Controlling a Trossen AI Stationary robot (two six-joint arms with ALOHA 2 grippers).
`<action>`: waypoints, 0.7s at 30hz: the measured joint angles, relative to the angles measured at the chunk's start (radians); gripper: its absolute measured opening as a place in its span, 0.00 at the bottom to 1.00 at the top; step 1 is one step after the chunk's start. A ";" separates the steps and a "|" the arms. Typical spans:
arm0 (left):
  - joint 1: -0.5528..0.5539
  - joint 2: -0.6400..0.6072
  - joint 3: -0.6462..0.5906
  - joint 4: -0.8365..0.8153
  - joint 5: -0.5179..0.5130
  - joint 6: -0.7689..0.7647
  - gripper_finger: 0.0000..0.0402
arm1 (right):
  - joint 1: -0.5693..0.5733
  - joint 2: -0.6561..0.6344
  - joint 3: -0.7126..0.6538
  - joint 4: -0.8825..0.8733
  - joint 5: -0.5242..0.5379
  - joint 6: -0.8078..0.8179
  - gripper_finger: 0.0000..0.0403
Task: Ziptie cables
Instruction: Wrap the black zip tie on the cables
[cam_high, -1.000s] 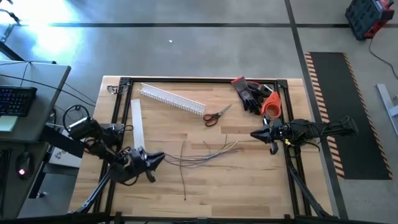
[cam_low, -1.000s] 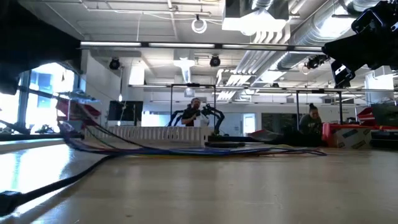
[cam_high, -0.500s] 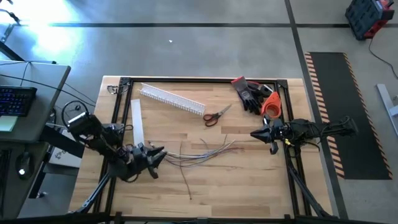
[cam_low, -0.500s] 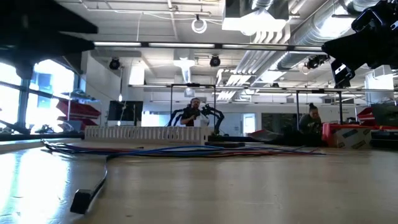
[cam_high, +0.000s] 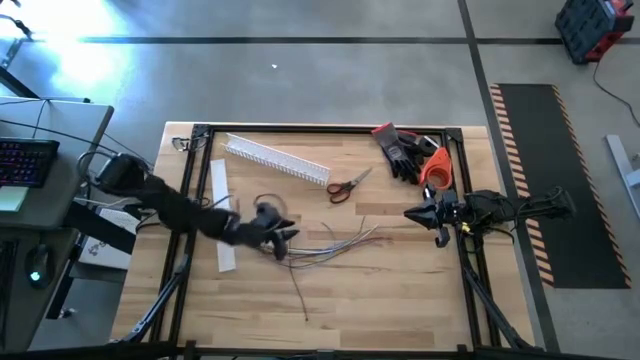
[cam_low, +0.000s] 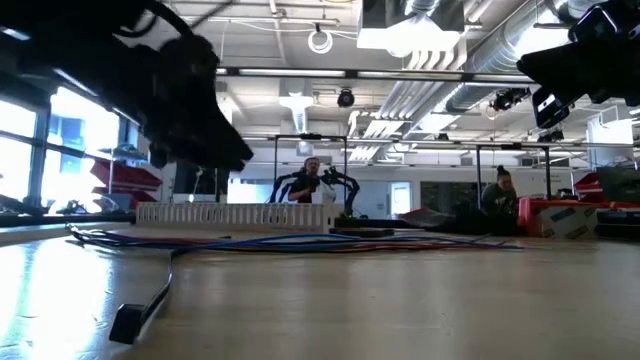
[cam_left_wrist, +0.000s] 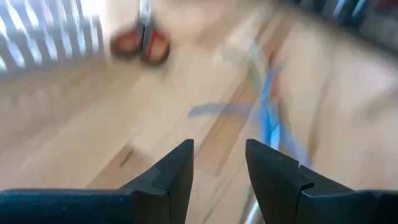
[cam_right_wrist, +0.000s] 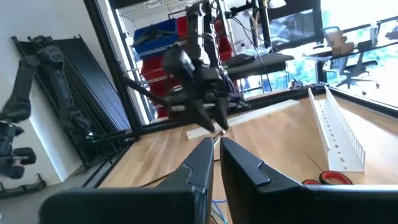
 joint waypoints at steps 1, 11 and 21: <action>0.024 0.000 0.032 -0.089 0.040 0.010 0.33 | 0.000 0.000 0.000 0.000 0.000 -0.001 0.04; 0.140 0.052 0.125 -0.304 0.220 0.054 0.33 | 0.000 0.000 0.000 -0.002 0.000 -0.005 0.04; 0.157 0.220 0.122 -0.247 0.245 0.012 0.32 | 0.000 0.000 0.000 -0.008 0.000 -0.004 0.04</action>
